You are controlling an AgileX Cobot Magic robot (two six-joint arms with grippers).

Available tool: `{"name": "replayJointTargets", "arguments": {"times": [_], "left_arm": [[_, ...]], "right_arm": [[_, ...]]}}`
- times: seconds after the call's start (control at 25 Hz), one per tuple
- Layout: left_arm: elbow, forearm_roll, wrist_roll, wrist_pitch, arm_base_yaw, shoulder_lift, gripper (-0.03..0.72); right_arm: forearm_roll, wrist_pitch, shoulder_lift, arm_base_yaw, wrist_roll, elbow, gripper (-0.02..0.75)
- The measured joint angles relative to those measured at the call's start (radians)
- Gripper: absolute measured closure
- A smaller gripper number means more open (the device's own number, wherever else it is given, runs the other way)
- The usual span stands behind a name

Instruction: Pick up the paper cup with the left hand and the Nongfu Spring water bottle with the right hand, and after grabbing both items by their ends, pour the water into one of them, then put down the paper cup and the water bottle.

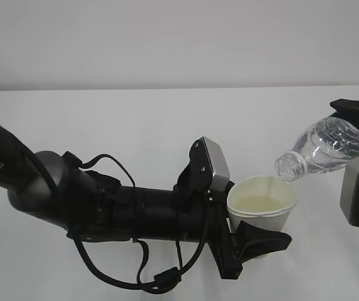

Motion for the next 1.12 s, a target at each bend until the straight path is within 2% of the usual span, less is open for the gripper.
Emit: {"name": "replayJointTargets", "arguments": {"times": [1.12], "left_arm": [[0.000, 0.002, 0.000, 0.000, 0.000, 0.000, 0.249]], "right_arm": [[-0.016, 0.000, 0.000, 0.000, -0.002, 0.000, 0.311]]}}
